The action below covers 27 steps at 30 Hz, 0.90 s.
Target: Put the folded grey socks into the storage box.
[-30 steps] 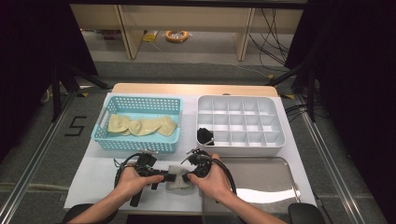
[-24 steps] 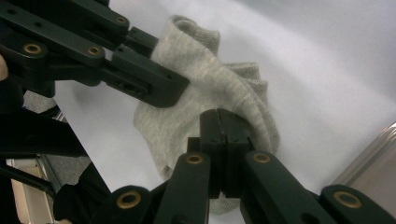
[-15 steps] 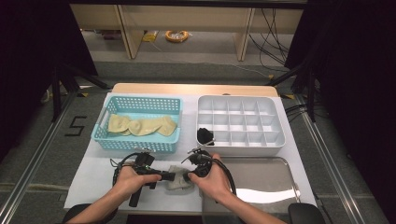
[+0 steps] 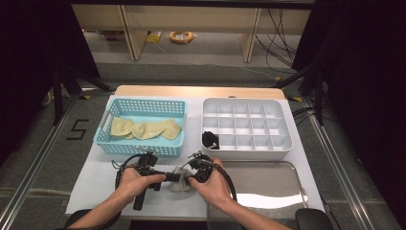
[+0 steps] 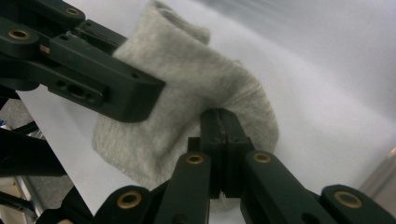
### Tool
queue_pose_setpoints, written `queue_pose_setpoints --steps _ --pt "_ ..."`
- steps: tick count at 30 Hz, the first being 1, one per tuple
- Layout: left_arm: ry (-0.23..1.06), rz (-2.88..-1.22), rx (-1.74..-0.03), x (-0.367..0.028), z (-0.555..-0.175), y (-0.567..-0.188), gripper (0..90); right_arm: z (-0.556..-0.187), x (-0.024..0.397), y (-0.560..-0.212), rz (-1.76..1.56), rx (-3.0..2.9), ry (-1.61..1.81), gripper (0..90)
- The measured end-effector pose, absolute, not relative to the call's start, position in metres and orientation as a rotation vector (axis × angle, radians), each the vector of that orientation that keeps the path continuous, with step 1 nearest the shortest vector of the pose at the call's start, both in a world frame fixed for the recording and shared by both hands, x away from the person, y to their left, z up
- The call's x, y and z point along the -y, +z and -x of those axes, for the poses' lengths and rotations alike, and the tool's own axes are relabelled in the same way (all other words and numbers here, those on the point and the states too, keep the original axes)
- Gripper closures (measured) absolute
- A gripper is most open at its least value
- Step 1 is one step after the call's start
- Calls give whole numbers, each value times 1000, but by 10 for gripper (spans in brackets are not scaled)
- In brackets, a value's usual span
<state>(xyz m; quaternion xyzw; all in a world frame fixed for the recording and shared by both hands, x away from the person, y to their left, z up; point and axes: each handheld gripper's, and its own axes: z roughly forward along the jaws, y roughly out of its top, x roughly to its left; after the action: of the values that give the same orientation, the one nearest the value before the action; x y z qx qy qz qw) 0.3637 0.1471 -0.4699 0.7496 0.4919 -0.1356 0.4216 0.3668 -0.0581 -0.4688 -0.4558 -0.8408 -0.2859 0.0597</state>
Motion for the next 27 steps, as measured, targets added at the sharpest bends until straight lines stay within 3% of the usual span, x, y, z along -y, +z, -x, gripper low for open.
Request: queue_pose_setpoints --steps 14,20,27 --pt "-262 -1875 -1159 -126 -362 -468 774 -371 69 -475 1370 2466 -921 900" --pt "-157 -1943 -1096 -120 -358 -468 780 -374 78 -472 1372 2424 -905 870" --pt "-129 -1974 -1069 -116 -356 -468 780 -376 92 -463 1399 2419 -930 869"
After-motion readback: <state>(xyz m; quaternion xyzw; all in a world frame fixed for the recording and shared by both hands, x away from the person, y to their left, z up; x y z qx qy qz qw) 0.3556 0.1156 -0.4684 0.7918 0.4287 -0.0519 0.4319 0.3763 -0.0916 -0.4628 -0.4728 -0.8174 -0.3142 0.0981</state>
